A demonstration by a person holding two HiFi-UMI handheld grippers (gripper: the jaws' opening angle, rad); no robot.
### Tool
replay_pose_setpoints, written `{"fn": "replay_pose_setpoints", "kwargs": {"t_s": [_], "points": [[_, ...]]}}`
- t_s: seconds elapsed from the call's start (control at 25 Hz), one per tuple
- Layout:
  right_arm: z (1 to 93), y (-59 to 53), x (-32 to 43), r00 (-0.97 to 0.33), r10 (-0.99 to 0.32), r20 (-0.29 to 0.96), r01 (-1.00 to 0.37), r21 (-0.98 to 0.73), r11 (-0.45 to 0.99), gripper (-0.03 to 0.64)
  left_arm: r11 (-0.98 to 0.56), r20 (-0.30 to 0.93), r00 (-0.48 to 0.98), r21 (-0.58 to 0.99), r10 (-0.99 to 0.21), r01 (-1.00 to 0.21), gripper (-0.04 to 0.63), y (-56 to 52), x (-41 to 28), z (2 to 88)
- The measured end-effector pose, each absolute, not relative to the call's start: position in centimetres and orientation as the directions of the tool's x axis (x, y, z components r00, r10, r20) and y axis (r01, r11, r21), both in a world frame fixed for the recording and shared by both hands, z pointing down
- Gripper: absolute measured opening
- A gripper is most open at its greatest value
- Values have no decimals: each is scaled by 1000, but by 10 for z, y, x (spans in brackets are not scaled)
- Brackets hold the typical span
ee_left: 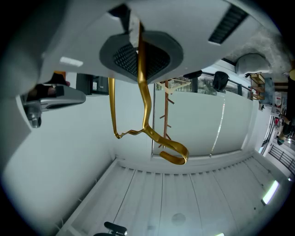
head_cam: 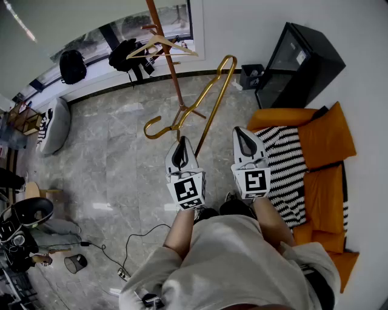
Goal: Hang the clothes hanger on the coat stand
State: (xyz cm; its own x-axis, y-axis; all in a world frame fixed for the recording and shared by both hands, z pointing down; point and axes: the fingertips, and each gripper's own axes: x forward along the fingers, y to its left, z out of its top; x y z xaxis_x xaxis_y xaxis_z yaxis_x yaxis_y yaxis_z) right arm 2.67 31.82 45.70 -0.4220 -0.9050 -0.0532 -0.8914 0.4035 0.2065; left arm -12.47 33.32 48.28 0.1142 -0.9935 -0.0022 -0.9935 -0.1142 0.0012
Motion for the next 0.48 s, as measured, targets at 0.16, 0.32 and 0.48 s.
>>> {"fn": "replay_pose_setpoints", "kwargs": {"t_s": [0.16, 0.32, 0.48], "points": [[456, 330, 11, -422, -905, -59, -895, 186, 405, 5, -122, 14, 122, 5, -992, -993, 6, 343, -139, 488], [459, 333, 6, -384, -922, -55, -908, 206, 366, 5, -133, 17, 133, 16, -991, -991, 6, 344, -151, 490], [464, 334, 1, -387, -921, -53, -904, 219, 367, 5, -142, 22, 143, 26, -990, -990, 6, 342, -156, 496]]}}
